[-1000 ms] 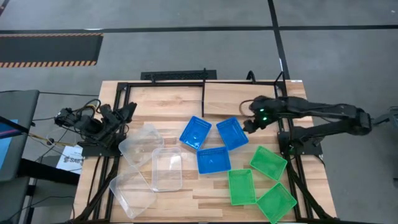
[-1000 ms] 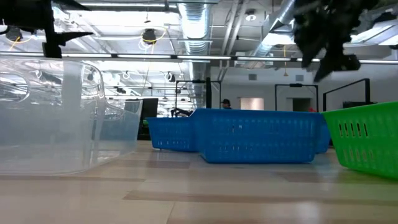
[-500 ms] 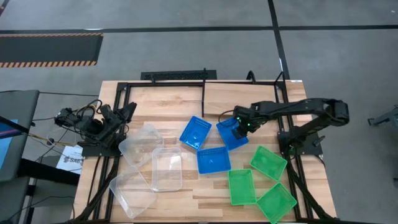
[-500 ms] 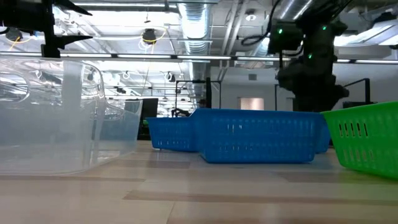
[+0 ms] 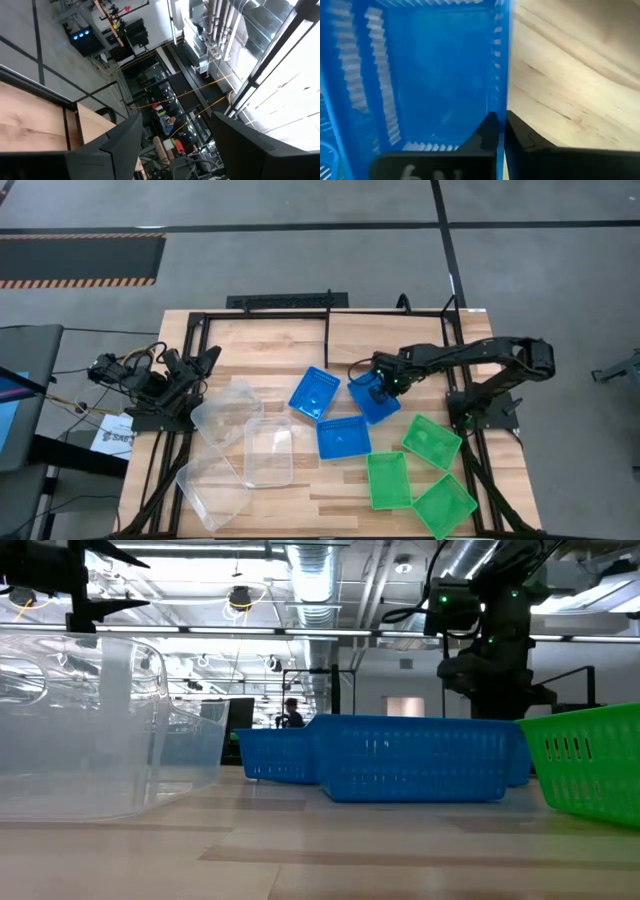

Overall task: Stack baskets on shelf by color
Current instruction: Put the top right blue bin on the shelf

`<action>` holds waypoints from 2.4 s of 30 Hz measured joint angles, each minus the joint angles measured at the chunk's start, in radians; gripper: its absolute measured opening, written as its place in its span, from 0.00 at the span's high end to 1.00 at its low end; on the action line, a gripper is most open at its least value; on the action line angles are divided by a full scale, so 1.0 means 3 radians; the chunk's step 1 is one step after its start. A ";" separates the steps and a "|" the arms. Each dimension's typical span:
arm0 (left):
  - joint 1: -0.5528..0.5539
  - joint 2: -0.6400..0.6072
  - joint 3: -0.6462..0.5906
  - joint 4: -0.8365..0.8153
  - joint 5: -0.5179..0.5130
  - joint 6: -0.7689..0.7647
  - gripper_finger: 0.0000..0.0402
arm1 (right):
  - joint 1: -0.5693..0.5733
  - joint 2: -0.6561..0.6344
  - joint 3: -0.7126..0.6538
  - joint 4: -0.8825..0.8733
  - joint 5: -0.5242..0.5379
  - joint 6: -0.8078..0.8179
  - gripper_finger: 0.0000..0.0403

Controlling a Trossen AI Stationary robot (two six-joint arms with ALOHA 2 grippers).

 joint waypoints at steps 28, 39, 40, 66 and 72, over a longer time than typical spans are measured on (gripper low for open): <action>0.0000 0.0000 0.0000 -0.0068 -0.0009 -0.0066 0.44 | -0.0240 -0.1387 0.0001 -0.0032 0.0287 0.0708 0.99; 0.0000 -0.0001 0.0000 -0.0068 -0.0059 -0.0065 0.44 | -0.1140 -0.1192 0.0001 0.0135 0.0331 0.0216 0.98; 0.0000 -0.0001 0.0000 -0.0074 -0.0059 -0.0065 0.44 | -0.1180 -0.1163 0.0001 0.0198 0.0290 0.0189 0.98; -0.0001 -0.0001 0.0000 -0.0221 -0.0071 -0.0235 0.44 | -0.1218 0.0085 0.0337 0.1632 0.0136 0.0150 0.97; -0.0001 -0.0001 0.0000 -0.0226 -0.0069 -0.0239 0.44 | -0.1219 0.0236 0.0449 0.1632 0.0144 0.0142 0.95</action>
